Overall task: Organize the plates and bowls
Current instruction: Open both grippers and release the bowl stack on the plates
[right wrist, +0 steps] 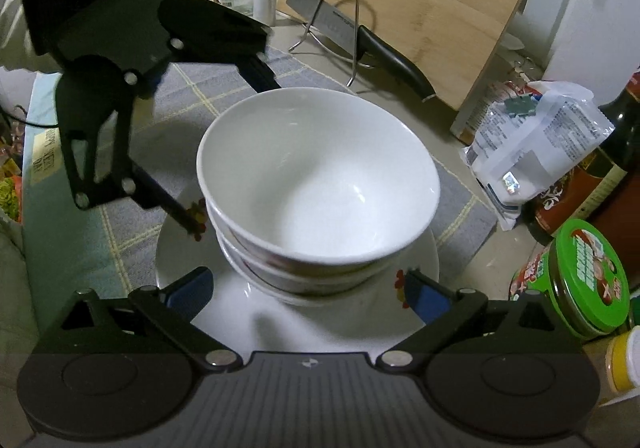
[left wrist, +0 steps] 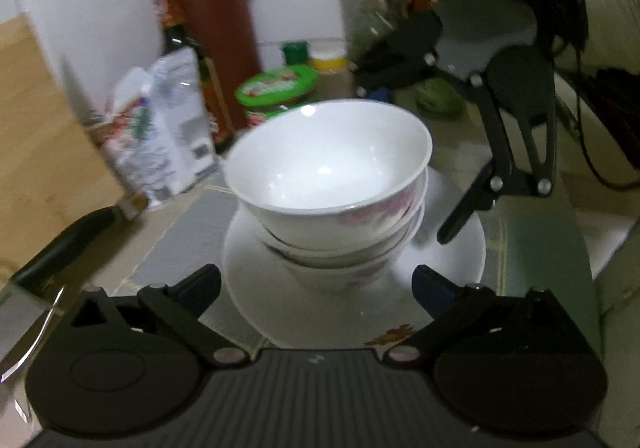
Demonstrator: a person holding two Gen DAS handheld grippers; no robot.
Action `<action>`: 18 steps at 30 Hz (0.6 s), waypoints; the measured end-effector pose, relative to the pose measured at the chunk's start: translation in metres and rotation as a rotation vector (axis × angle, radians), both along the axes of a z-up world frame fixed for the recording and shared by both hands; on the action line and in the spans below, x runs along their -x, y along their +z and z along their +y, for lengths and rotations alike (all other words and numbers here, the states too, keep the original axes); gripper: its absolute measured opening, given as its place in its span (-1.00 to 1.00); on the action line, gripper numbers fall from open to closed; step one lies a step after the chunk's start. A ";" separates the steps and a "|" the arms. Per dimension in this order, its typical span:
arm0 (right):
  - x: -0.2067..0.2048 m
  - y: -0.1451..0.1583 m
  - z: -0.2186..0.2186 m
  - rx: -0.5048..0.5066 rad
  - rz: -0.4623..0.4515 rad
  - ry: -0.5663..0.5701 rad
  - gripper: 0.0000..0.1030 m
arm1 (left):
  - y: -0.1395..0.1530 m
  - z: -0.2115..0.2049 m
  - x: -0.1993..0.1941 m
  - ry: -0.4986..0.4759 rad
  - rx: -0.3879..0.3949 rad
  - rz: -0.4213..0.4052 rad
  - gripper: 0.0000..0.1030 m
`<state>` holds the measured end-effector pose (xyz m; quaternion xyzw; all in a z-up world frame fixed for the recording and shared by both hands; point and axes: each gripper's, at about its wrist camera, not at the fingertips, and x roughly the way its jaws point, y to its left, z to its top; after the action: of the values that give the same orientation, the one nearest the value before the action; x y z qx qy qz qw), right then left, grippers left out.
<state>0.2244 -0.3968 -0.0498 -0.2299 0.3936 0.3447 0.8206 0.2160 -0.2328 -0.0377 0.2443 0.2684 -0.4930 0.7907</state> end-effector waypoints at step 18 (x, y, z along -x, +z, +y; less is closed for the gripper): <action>0.045 0.026 0.027 0.068 -0.106 -0.171 1.00 | 0.025 0.050 0.065 0.400 0.175 -0.114 0.99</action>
<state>0.1794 -0.3699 -0.0241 -0.2408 0.3793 0.2471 0.8585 0.1513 -0.1826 -0.0128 0.1443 0.2224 -0.3331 0.9048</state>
